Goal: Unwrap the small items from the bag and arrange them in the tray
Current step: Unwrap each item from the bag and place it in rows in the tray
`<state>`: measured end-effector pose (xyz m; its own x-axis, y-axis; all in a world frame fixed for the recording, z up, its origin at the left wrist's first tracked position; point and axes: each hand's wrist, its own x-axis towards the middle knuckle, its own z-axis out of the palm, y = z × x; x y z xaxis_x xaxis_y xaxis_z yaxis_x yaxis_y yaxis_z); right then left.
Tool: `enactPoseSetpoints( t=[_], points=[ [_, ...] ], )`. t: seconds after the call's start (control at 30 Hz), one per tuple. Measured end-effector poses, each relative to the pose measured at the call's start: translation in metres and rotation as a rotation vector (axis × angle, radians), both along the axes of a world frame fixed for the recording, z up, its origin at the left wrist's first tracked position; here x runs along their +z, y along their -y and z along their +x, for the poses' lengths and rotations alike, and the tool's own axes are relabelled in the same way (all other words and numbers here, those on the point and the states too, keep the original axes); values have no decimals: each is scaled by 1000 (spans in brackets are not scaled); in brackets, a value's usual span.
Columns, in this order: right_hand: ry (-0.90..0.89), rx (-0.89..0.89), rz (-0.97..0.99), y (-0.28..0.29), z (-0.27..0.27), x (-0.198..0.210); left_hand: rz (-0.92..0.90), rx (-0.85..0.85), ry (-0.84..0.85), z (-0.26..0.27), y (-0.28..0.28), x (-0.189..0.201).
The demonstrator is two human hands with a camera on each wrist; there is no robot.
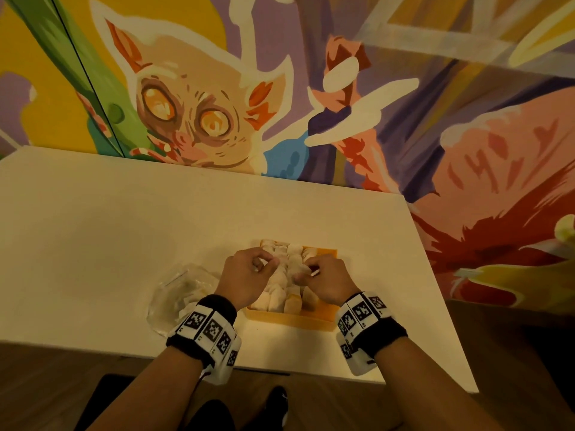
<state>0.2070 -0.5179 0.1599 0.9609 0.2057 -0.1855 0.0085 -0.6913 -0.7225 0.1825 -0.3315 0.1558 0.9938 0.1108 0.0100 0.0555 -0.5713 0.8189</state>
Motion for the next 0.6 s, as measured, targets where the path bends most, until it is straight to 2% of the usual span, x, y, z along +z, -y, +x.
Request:
enactPoseSetpoints(
  t=[0.1, 0.27, 0.5, 0.6],
  points=[
    [-60, -49, -254, 12, 10, -14, 105, 33, -151, -1, -7, -19],
    [-188, -36, -466, 6, 17, -29, 219, 63, -363, -5, -12, -54],
    [-280, 4, -547, -9, 18, -43, 384, 35, -460, -9, -8, -65],
    [-304, 67, -697, -12, 11, -54, 433, 8, -461, -11, -7, -63]
  ],
)
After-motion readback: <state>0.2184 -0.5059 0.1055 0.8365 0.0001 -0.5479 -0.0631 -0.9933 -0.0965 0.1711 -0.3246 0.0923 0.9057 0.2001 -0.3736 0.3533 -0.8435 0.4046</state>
